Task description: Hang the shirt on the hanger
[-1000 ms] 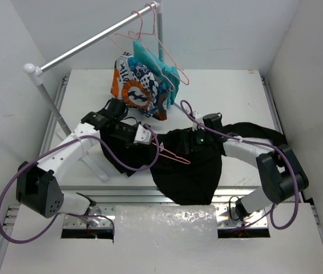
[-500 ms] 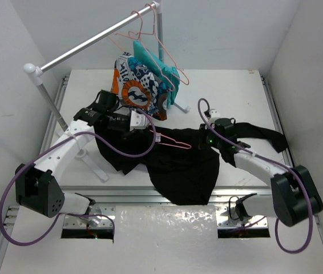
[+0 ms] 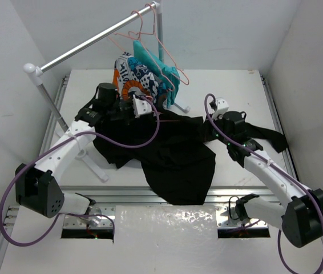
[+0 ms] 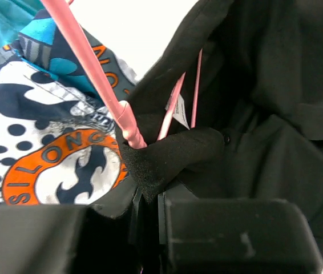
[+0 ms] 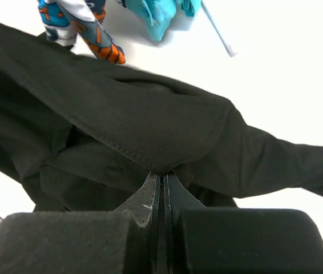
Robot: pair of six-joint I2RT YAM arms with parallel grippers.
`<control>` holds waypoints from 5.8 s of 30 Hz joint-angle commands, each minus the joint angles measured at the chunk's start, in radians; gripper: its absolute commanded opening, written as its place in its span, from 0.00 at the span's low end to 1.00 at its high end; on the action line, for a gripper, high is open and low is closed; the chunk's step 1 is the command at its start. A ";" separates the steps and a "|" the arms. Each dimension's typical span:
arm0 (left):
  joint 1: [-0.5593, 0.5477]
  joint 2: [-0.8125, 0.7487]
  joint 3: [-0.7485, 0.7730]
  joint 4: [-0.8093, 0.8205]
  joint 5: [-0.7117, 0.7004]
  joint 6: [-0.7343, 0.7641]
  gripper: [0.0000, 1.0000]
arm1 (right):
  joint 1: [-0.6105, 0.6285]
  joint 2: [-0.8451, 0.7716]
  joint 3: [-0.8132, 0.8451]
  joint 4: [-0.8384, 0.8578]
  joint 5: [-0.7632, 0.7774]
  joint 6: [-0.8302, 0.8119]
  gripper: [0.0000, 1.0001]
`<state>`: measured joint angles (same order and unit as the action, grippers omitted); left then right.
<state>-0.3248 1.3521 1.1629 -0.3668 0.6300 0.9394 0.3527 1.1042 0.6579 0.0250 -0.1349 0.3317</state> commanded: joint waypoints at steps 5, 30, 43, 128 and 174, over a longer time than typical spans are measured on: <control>-0.097 -0.042 -0.014 0.062 -0.162 -0.027 0.00 | 0.175 -0.004 0.172 -0.039 -0.032 -0.178 0.00; -0.079 -0.024 0.084 -0.052 0.361 -0.192 0.00 | 0.149 0.029 0.499 -0.290 -0.535 -0.309 0.45; -0.076 -0.034 0.089 -0.092 0.382 -0.128 0.00 | 0.149 0.192 0.506 -0.335 -0.566 -0.399 0.41; 0.504 0.081 0.030 -0.416 0.616 0.147 0.00 | -0.061 0.046 0.848 -0.797 -0.554 -0.701 0.00; 0.018 0.015 0.158 -0.236 0.465 -0.119 0.64 | 0.267 0.169 0.649 -0.476 -0.476 -0.611 0.00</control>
<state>-0.2897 1.3666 1.3396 -0.7422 1.1141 0.9001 0.6056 1.3006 1.3163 -0.5686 -0.5392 -0.3035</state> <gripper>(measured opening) 0.731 0.022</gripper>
